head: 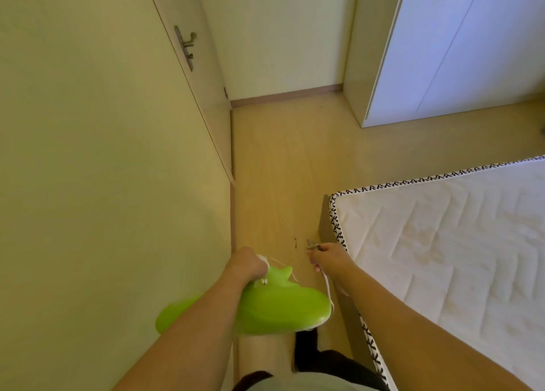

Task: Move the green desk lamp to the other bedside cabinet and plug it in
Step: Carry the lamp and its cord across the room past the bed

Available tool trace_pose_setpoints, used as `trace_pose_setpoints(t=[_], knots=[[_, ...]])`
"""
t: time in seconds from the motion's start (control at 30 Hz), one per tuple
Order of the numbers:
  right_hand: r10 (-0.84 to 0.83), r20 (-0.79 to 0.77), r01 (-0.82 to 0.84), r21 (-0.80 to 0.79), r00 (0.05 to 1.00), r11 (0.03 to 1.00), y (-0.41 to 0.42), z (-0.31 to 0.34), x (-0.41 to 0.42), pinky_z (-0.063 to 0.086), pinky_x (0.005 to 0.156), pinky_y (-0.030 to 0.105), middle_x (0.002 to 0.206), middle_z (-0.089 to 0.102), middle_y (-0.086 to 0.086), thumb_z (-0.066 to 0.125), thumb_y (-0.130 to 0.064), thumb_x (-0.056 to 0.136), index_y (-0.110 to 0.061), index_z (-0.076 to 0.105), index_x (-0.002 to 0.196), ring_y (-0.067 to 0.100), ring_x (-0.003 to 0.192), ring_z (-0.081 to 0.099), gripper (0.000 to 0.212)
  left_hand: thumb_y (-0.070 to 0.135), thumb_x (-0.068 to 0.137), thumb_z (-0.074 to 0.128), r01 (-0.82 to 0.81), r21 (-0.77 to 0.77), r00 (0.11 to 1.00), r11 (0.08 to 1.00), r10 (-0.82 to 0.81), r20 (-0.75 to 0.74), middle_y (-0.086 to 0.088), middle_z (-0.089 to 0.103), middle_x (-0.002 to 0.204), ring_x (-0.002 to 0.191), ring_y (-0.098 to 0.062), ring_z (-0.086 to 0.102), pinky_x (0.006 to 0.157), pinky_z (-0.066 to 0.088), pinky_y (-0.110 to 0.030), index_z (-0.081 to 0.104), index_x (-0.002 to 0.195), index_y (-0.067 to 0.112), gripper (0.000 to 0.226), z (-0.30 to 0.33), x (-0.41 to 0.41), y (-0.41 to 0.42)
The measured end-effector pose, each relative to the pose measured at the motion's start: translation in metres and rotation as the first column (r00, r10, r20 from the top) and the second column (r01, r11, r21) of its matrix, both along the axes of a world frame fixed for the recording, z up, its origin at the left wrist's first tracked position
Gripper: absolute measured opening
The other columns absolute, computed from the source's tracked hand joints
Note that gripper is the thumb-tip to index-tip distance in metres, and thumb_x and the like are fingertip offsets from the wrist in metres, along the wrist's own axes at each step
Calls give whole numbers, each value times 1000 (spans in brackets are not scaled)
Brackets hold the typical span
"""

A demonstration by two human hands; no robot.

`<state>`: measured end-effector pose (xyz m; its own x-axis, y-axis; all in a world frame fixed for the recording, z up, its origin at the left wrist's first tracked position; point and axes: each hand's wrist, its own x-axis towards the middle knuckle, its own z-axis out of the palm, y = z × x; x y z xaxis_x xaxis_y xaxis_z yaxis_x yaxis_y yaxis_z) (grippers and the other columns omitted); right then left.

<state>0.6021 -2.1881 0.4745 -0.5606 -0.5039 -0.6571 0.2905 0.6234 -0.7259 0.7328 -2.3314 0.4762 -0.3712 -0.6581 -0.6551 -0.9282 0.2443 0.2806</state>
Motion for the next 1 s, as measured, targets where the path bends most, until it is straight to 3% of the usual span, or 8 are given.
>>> trace_pose_setpoints(t=[0.17,0.3,0.43,0.57,0.8,0.93,1.0], knots=[[37,-33,-38,-27,999,999,-64,17,-69,35,50,21,64,53,7,55,-16,90,0,68,91,14,53,43,21,19,80,57,18,-41,998,999,-20,-59,-14,60,127,114,-30,58,89,48,-32,56,124,6,46,22,-79,-66],[-10,-29,9,-18,1000,1000,-109,16,-126,39,60,29,72,56,13,57,-14,89,-3,66,82,18,58,45,16,20,80,54,7,-45,994,999,-12,-111,-11,58,128,114,-30,56,89,47,-33,53,127,10,48,24,-140,-117],[-33,-15,33,12,999,999,-159,0,-182,38,62,30,73,54,14,56,-12,89,-4,64,81,19,59,45,14,18,75,56,4,-20,991,1000,-6,-132,-12,62,122,108,-30,59,90,51,-36,59,119,9,45,10,-201,-172],[-58,6,58,13,998,998,-229,-16,-251,36,62,30,72,53,13,54,-12,91,-1,66,89,18,59,43,17,21,78,58,16,12,995,1000,-15,-100,-12,58,131,117,-29,57,93,47,-31,55,129,9,53,-9,-276,-252],[-140,-33,142,60,990,988,-329,-9,-377,32,56,27,74,49,15,53,-16,92,-6,60,84,18,58,41,14,23,82,57,151,0,986,989,-151,-69,-12,53,138,122,-30,53,96,45,-33,47,136,10,56,-10,-420,-368],[-228,-32,230,59,973,972,-351,-5,-438,33,66,32,76,52,15,56,-19,89,-7,62,82,21,69,46,16,16,80,56,279,-54,958,959,-282,-57,-10,60,128,115,-30,57,84,45,-30,52,127,12,47,-5,-510,-394],[-293,-21,293,62,956,954,-356,-6,-469,34,65,30,76,53,14,56,-19,89,-5,65,85,21,68,46,17,15,81,55,333,-77,941,940,-336,-35,-9,61,126,113,-29,58,78,43,-28,53,126,12,45,-6,-551,-402]])
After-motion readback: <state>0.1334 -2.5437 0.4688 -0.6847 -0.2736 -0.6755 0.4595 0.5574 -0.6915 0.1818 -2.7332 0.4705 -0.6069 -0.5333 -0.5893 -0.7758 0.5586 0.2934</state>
